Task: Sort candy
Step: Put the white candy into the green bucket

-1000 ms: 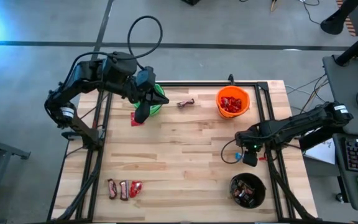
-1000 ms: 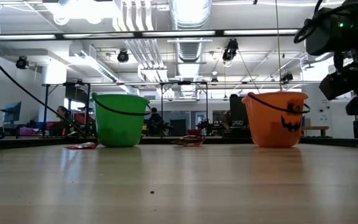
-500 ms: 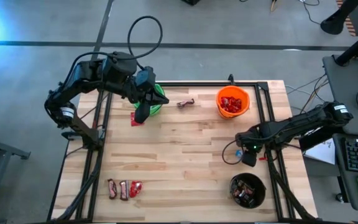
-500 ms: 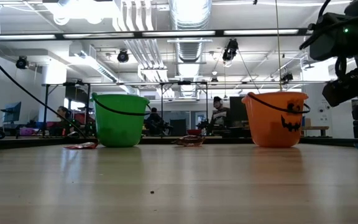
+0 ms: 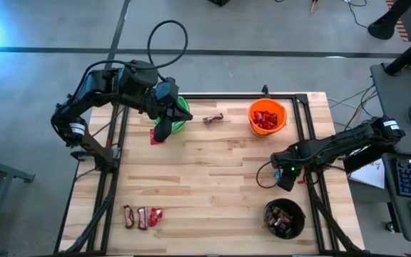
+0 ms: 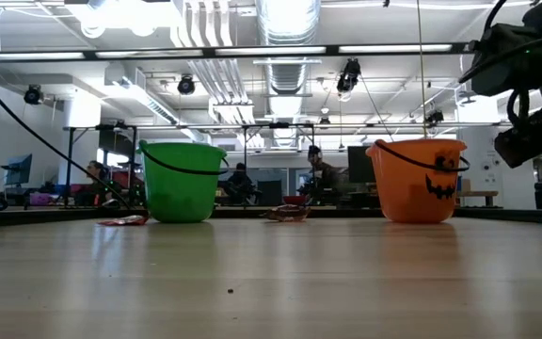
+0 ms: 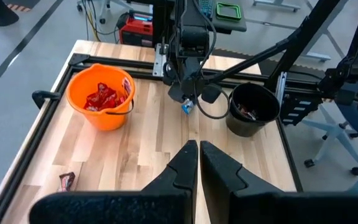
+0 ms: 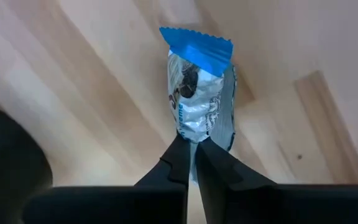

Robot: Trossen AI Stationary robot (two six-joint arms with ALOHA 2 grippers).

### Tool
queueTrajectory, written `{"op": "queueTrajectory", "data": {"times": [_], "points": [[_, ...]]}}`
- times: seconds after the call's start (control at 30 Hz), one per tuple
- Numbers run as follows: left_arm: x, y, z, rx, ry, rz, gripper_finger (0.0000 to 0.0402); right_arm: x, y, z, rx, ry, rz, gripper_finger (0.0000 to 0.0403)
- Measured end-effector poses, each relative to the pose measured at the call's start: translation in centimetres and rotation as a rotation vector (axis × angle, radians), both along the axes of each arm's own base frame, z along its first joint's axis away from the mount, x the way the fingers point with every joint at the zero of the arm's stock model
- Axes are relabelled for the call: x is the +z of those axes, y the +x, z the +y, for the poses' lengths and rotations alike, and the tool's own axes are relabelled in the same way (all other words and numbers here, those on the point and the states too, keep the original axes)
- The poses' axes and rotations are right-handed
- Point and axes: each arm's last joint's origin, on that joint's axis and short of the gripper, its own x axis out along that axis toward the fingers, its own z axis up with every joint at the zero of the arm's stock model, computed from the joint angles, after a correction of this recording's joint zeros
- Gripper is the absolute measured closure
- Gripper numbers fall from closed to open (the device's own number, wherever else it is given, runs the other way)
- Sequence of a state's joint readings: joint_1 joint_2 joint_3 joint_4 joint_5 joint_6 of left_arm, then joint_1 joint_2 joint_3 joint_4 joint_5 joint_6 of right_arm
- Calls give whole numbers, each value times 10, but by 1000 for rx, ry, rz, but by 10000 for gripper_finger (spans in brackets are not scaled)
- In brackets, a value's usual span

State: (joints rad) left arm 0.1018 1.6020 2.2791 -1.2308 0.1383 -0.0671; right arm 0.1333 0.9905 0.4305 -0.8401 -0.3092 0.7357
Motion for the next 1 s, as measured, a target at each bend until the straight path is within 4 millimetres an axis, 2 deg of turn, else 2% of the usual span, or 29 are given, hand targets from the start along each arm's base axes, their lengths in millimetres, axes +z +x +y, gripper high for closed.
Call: {"op": "queueTrajectory", "data": {"times": [0.23, 0.47, 1.0], "points": [[0, 0, 0, -51, 85, -3, 401, 23, 14, 2, 10, 11, -62, 394], [0, 0, 0, -43, 69, 0, 401, 40, 22, 3, 20, 12, -106, 394], [-1, 0, 0, -15, 19, 7, 401, 53, 28, 3, 6, -6, -142, 394]]}}
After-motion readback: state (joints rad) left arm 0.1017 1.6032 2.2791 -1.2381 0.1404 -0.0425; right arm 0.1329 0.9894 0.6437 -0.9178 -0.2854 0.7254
